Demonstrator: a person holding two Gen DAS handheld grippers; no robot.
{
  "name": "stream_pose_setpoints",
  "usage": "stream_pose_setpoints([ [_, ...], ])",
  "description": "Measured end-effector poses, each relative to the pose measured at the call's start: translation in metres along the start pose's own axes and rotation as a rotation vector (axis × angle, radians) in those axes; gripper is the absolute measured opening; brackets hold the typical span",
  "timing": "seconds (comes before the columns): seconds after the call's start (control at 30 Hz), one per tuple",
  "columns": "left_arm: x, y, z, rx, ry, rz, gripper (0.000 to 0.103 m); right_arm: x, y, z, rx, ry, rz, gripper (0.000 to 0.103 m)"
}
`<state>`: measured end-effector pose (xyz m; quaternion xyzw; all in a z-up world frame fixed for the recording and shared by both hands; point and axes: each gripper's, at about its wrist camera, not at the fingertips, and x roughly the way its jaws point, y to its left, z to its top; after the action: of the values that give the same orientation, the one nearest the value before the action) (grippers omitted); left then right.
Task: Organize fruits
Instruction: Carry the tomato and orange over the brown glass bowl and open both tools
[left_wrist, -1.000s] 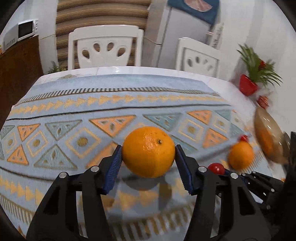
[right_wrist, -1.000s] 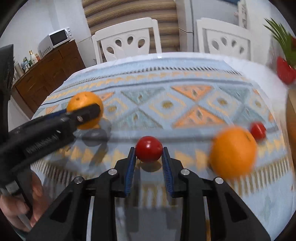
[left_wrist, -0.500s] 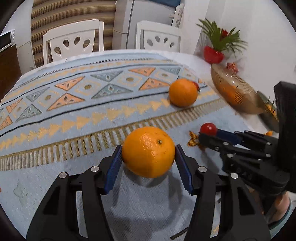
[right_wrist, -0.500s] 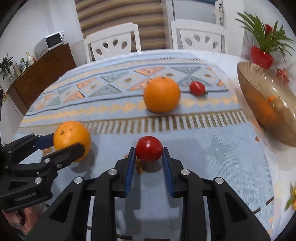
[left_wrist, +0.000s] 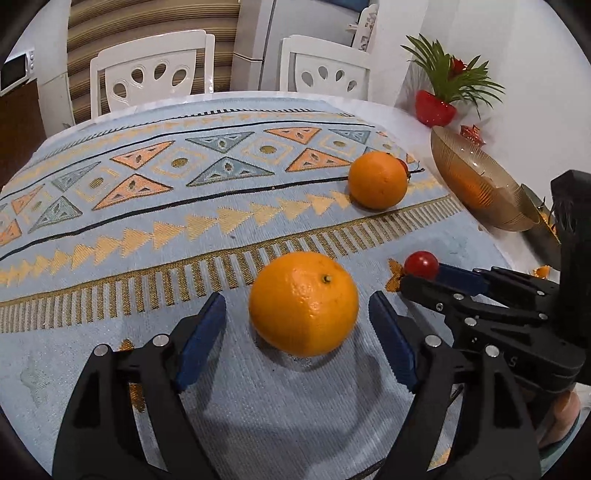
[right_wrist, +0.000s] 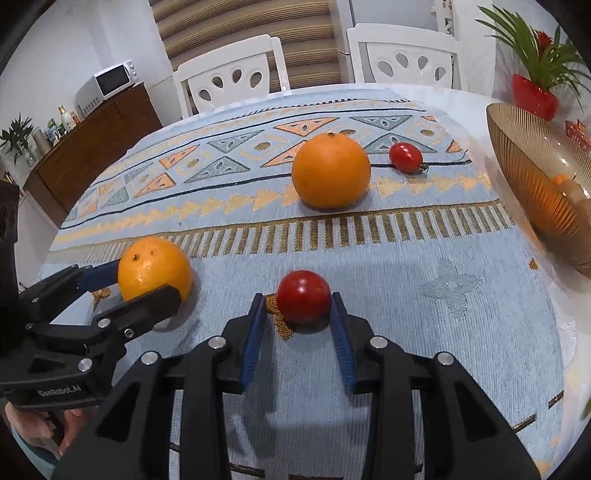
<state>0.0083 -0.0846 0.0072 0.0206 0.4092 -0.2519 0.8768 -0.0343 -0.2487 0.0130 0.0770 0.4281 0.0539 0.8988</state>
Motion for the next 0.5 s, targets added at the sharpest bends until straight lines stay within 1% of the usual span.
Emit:
stream_pose_setpoints([
  [0.03, -0.001, -0.001, 0.0, 0.006, -0.007, 0.008, 0.075, 0.0, 0.002, 0.0, -0.007, -0.002, -0.009, 0.035],
  [0.07, -0.001, -0.003, 0.0, 0.012, -0.008, 0.009, 0.066, 0.0, 0.002, 0.0, -0.011, -0.004, -0.014, 0.035],
  [0.1, 0.0, -0.004, -0.001, 0.019, -0.003, 0.003, 0.059, -0.001, 0.004, -0.001, -0.015, -0.009, -0.022, 0.034],
  [0.2, 0.0, -0.008, -0.001, 0.04, -0.006, 0.022, 0.058, -0.001, 0.003, 0.0, -0.015, -0.013, -0.028, 0.034],
  [0.3, -0.001, -0.011, -0.002, 0.058, -0.013, 0.041, 0.058, -0.001, 0.001, 0.0, -0.009, -0.012, -0.032, 0.028],
  [0.37, -0.002, -0.012, -0.002, 0.062, -0.017, 0.051, 0.058, -0.002, 0.002, 0.0, -0.014, -0.019, -0.029, 0.028],
  [0.43, -0.003, -0.014, -0.001, 0.068, -0.019, 0.069, 0.057, -0.008, 0.003, -0.001, -0.018, -0.049, -0.03, 0.028],
  [0.5, -0.005, -0.017, 0.001, 0.076, -0.019, 0.079, 0.057, -0.016, -0.001, -0.001, -0.001, -0.079, -0.001, 0.028],
])
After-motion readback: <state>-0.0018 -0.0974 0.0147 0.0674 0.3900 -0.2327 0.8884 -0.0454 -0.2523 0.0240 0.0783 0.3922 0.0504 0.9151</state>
